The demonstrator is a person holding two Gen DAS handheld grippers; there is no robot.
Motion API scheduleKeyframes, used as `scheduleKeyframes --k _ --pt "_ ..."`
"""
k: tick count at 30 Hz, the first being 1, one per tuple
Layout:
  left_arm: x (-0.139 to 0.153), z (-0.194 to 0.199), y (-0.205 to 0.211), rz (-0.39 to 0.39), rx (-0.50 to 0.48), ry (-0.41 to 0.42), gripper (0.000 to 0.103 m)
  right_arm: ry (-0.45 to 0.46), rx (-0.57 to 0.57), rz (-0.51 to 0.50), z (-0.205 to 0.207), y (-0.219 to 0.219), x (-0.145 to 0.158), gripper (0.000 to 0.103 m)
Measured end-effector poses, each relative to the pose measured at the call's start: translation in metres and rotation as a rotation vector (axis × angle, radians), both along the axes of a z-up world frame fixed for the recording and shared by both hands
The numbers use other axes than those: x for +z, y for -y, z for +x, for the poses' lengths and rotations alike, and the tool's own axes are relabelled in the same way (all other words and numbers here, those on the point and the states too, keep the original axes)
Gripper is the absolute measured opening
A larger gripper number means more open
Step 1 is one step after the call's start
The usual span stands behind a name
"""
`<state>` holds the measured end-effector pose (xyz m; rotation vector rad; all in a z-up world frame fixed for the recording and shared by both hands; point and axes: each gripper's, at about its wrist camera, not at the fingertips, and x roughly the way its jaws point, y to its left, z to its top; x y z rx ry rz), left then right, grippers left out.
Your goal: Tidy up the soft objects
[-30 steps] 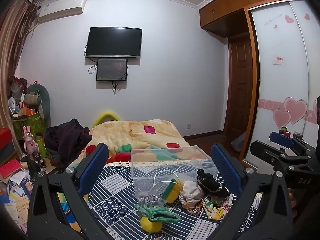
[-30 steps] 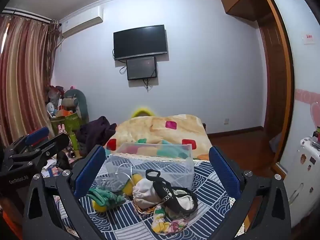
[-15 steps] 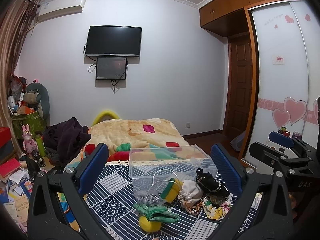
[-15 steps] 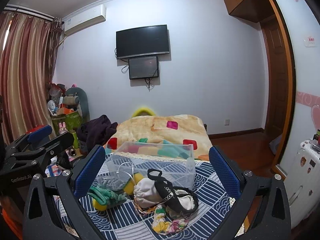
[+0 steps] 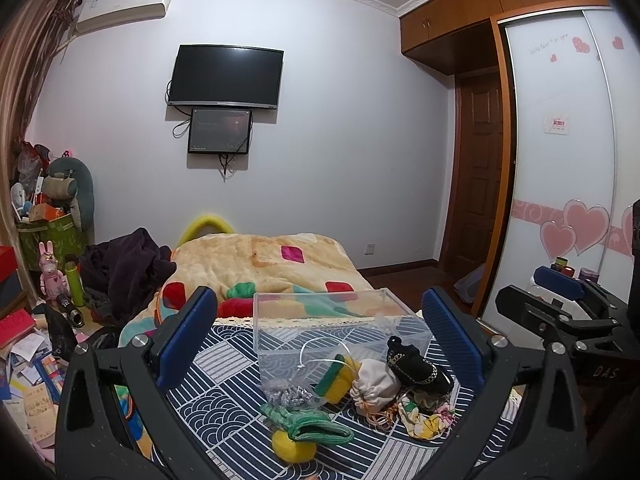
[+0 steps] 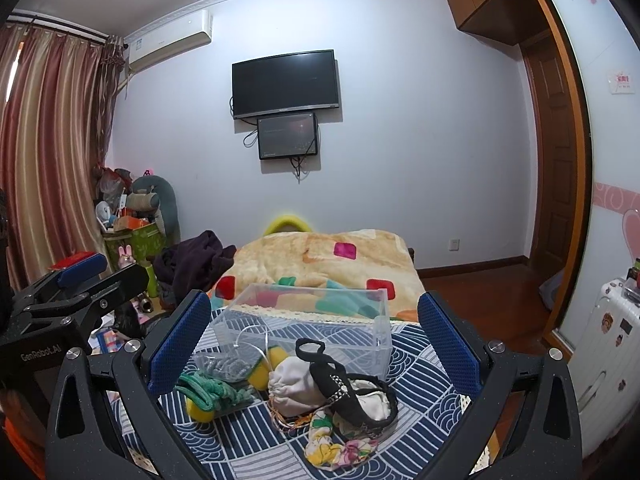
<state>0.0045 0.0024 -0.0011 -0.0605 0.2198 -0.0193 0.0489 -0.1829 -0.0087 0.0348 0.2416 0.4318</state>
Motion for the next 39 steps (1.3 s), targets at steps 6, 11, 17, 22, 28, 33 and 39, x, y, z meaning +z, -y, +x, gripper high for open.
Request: scheduleKeyframes --k 6,11,17,22,28,33,39 --pt "-0.002 0.005 -0.002 -0.012 -0.004 -0.026 0.103 -0.004 0.002 -0.003 0.002 -0.002 -0.001 0.103" --pt "-0.012 0.017 -0.005 0.001 0.01 -0.049 0.103 -0.015 -0.002 -0.004 0.008 -0.001 -0.005 0.103" --pt "-0.04 0.04 -0.013 0.002 0.0 -0.127 0.103 -0.092 -0.042 0.032 0.029 0.011 -0.021 0.103" --pt "-0.066 0.058 -0.016 -0.004 -0.003 -0.188 0.103 -0.196 -0.05 0.05 0.051 0.016 -0.046 0.103" --pt "-0.097 0.078 -0.025 0.015 0.009 -0.297 0.089 -0.252 -0.029 -0.018 0.061 0.003 -0.066 0.096" --pt "-0.124 0.087 -0.04 -0.046 -0.009 -0.393 0.089 -0.345 -0.022 0.019 0.073 0.004 -0.083 0.082" --pt "-0.132 0.092 -0.051 -0.146 -0.028 -0.417 0.086 -0.419 -0.018 0.01 0.079 0.003 -0.096 0.062"
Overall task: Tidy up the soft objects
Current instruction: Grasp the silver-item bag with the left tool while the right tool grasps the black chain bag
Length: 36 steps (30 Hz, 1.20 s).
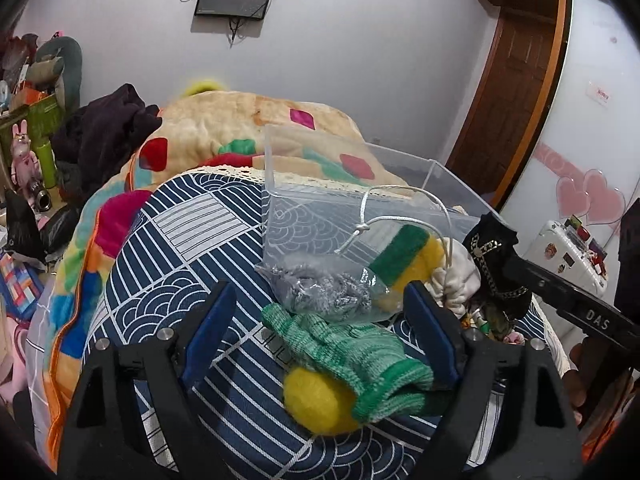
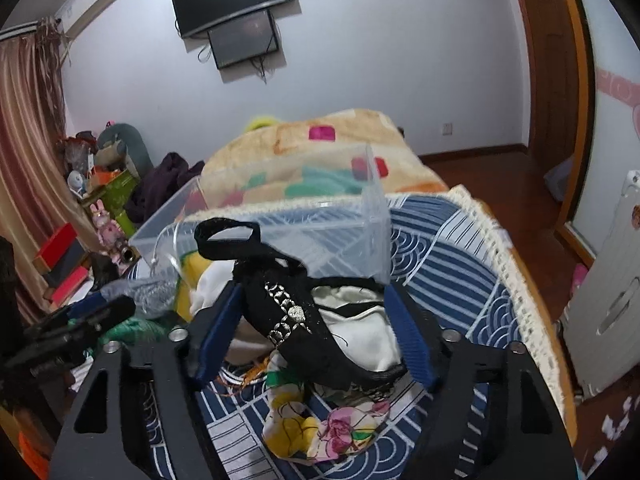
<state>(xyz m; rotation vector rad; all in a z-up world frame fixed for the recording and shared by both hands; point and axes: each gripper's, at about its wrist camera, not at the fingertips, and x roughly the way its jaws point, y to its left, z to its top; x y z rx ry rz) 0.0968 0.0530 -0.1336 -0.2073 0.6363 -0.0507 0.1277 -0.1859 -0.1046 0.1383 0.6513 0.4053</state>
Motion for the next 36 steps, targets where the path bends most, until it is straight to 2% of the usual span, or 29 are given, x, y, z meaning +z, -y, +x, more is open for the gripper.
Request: scheduleKeyframes --k 5,7,12,14,15,19,23,27,36 --pt "0.006 -0.003 0.014 0.008 -0.009 0.018 0.082 -0.03 0.012 0.019 0.003 -0.002 -0.003 0.044" --pt "0.01 -0.002 0.016 -0.009 -0.014 0.025 0.082 -0.037 0.016 0.028 0.004 -0.001 -0.003 0.028" --pt "0.012 0.006 0.009 -0.066 -0.018 0.012 0.082 -0.009 0.017 0.024 0.001 -0.001 0.002 0.019" --pt "0.01 0.01 0.011 -0.046 -0.014 0.006 0.078 0.008 0.026 0.027 -0.001 -0.002 0.006 0.018" --pt "0.007 0.014 0.012 -0.04 -0.016 -0.01 0.069 0.015 0.024 0.03 -0.001 -0.001 0.007 0.018" --pt "-0.009 0.021 0.008 -0.068 -0.023 -0.06 0.053 0.033 0.011 0.046 -0.001 0.002 0.011 0.018" --pt "-0.012 0.017 0.006 -0.048 -0.001 -0.049 0.039 0.041 0.003 0.067 0.0 0.005 0.012 0.017" --pt "-0.008 0.013 0.005 -0.036 0.011 -0.036 0.034 0.056 -0.006 0.079 -0.002 0.007 0.014 0.017" --pt "0.025 -0.011 0.012 -0.017 0.017 0.034 0.033 0.101 -0.016 0.111 -0.009 0.011 0.033 0.016"
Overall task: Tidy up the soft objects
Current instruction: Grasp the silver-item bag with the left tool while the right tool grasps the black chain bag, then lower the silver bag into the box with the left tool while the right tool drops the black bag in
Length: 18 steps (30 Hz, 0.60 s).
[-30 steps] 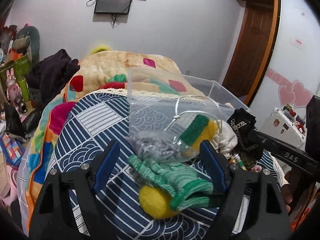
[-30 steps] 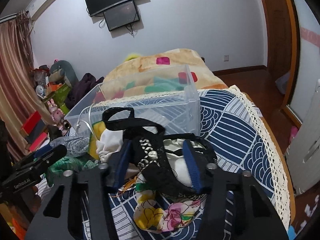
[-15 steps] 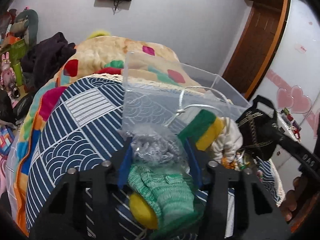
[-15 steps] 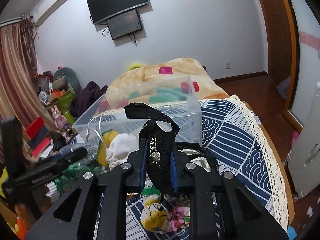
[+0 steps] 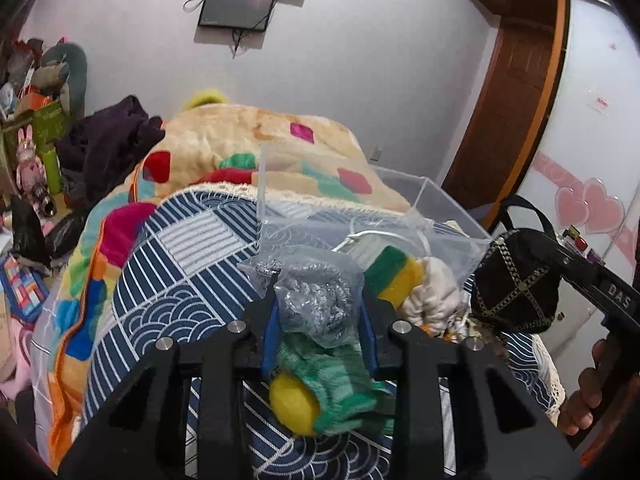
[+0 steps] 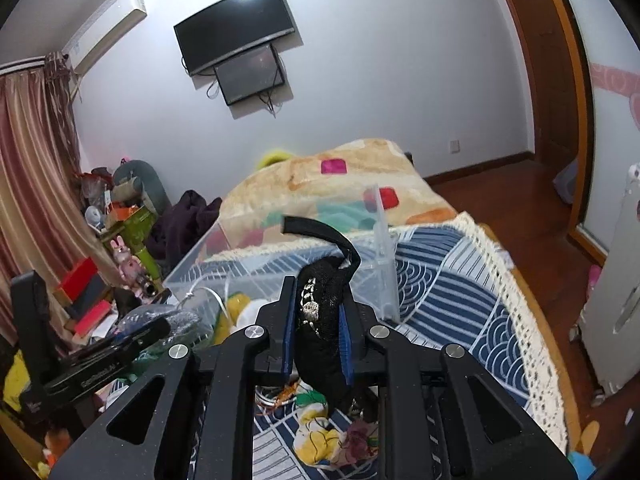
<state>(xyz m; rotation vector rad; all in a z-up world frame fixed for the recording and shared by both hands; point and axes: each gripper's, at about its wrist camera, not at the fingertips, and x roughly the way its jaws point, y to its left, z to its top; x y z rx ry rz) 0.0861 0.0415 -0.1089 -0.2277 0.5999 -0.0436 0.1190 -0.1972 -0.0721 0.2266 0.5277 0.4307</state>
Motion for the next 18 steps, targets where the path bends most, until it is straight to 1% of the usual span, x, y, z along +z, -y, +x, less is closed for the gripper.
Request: scheduleKeyframes --k 5,12,16,18 --pt "0.023 -0.009 0.004 0.031 -0.017 0.043 0.033 0.041 0.019 0.0 -0.002 -0.004 0.013 0.016" --pt "0.051 -0.006 -0.002 -0.005 -0.045 0.095 0.033 0.097 0.028 -0.02 0.003 -0.003 0.034 0.016" --pt "0.061 0.004 -0.009 -0.023 -0.053 0.104 0.033 0.12 0.022 -0.048 0.011 -0.008 0.041 0.016" --pt "0.066 0.014 -0.014 -0.026 -0.048 0.093 0.033 0.126 0.018 -0.064 0.017 -0.013 0.043 0.016"
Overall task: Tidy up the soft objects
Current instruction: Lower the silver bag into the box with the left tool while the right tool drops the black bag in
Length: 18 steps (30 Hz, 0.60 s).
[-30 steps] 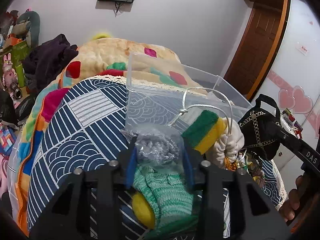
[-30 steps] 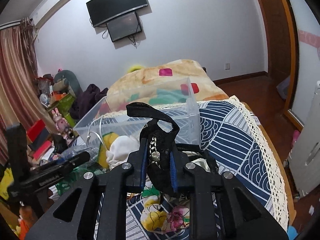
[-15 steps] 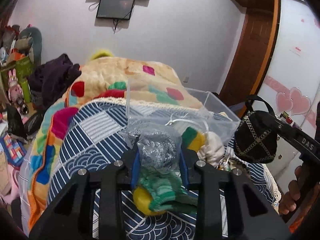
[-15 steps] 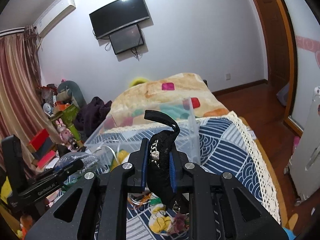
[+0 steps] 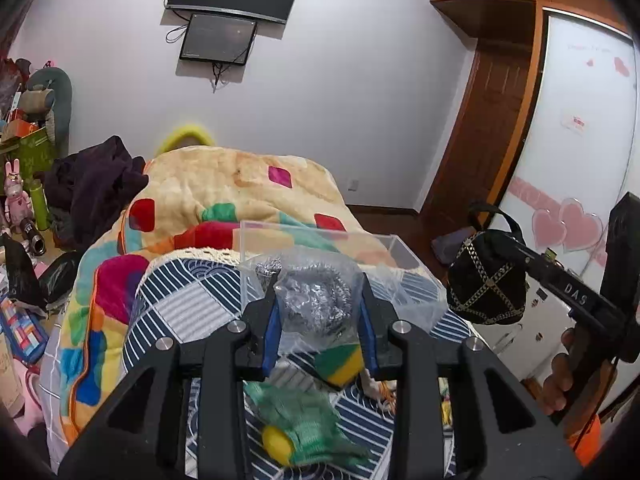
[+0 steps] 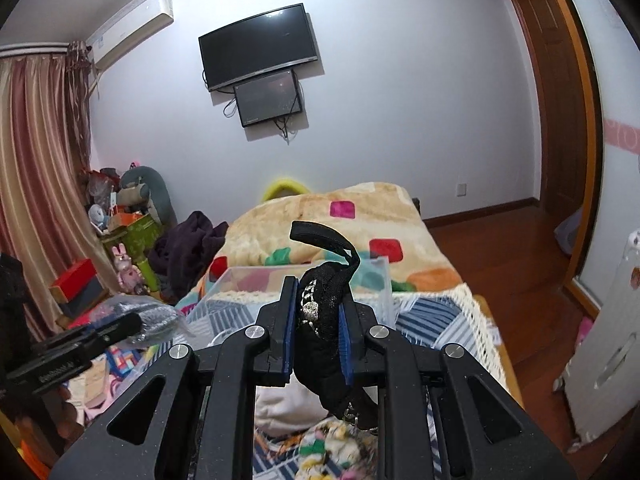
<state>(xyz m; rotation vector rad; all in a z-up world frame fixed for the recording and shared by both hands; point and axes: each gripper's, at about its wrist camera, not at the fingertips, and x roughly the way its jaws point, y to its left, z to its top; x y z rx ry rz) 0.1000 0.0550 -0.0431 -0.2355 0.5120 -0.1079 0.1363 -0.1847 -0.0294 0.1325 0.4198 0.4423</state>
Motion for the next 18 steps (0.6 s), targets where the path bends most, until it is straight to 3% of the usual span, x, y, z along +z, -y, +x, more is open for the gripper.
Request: scheduleKeyframes --k 8,14,18 --pt "0.017 0.04 -0.002 0.048 -0.006 -0.037 0.033 -0.011 -0.01 -0.058 0.027 -0.025 -0.001 0.016" --pt "0.009 0.071 0.005 0.061 -0.029 -0.07 0.033 -0.043 0.014 -0.09 0.047 -0.039 -0.006 0.016" --pt "-0.002 0.09 0.015 0.149 -0.016 -0.082 0.033 -0.063 0.025 -0.156 0.055 -0.048 -0.014 0.016"
